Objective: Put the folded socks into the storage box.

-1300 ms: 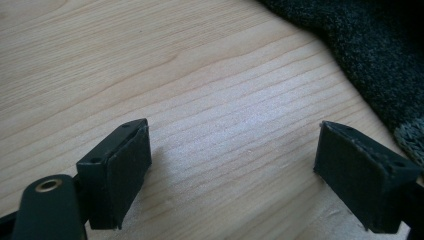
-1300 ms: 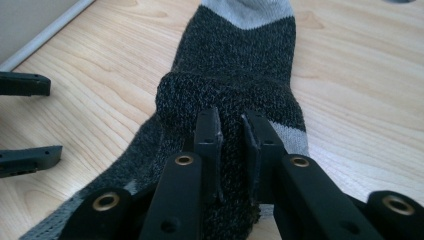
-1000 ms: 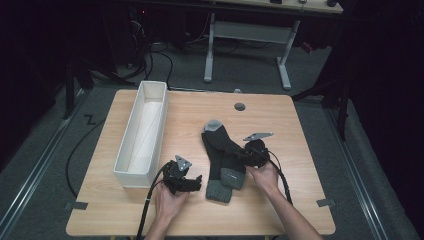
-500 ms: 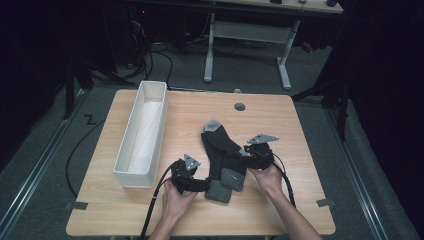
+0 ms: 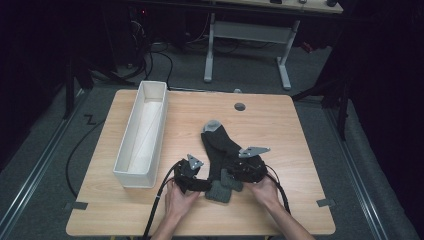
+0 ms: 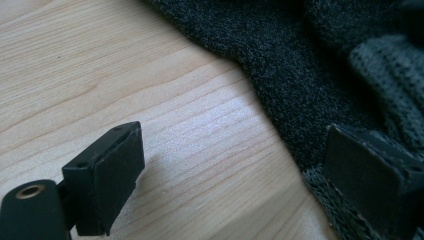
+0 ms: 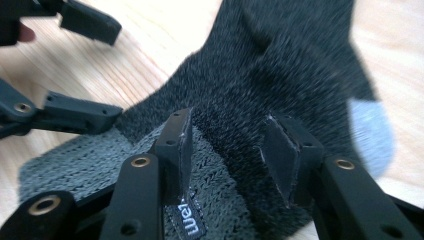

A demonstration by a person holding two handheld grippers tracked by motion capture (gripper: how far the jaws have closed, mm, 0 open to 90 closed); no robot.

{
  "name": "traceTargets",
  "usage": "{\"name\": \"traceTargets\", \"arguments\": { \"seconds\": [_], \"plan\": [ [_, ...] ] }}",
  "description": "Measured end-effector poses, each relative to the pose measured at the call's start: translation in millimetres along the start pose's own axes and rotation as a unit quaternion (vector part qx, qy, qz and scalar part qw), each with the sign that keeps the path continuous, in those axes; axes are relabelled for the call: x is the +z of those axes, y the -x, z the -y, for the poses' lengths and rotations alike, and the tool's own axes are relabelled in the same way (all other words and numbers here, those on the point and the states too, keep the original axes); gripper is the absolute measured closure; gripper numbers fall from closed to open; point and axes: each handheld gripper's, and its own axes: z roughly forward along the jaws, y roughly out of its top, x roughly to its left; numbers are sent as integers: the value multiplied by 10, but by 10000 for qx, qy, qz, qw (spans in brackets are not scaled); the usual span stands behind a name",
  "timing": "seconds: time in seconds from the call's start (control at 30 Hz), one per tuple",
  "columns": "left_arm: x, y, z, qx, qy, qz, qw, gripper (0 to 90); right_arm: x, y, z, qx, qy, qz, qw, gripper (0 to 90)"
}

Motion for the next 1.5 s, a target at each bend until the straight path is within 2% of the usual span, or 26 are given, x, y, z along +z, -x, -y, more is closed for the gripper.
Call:
{"name": "traceTargets", "arguments": {
  "seconds": [0.07, 0.17, 0.27, 0.37, 0.57, 0.67, 0.87, 1.0, 1.1, 1.2, 1.3, 1.4, 1.5],
  "plan": [
    [11, 0, 9, 20, -11, -22, 10000, 106, 68, 8, 26, 26, -80, -48, 10000, 586],
    [23, -1, 19, 46, -26, -27, 10000, 105, 148, 10, 66, -26, -181, -51, 9998, 695],
    [44, 1, 24, 15, -42, -42, 10000, 103, 150, -29, 50, -289, -249, 26, 9993, 830],
    [49, 2, 25, 26, -36, -40, 10000, 102, 141, -54, 24, -405, -239, 97, 9988, 860],
    [54, -1, 29, 57, -22, -21, 10000, 101, -37, -111, -66, -586, 15, 103, 9982, 866],
    [55, -1, 30, 57, -22, -18, 10000, 102, -130, -180, -119, -686, 160, -14, 9975, 866],
    [57, -2, 27, 53, -25, -22, 10000, 102, -166, -343, -174, -933, 221, -198, 9952, 866],
    [50, -7, 22, 39, -63, 2, 10000, 103, -131, -394, -155, -1010, 163, -329, 9942, 866],
    [42, -17, 12, 1, -82, 28, 10000, 106, -49, -392, -100, -998, 60, -423, 9941, 864],
    [29, -26, 2, -38, -84, 37, 10000, 119, 26, -367, -51, -847, -11, -551, 9949, 856],
    [0, -35, -10, -102, -68, 73, 9999, 148, 58, -351, -28, -788, -4, -629, 9949, 804],
    [-46, -40, -42, -109, 24, 70, 9999, 159, 14, -323, -35, -666, 178, -674, 9953, 732],
    [-91, -66, -85, -130, 92, 57, 9999, 168, -54, -299, -47, -580, 271, -614, 9961, 682]
  ]
}}
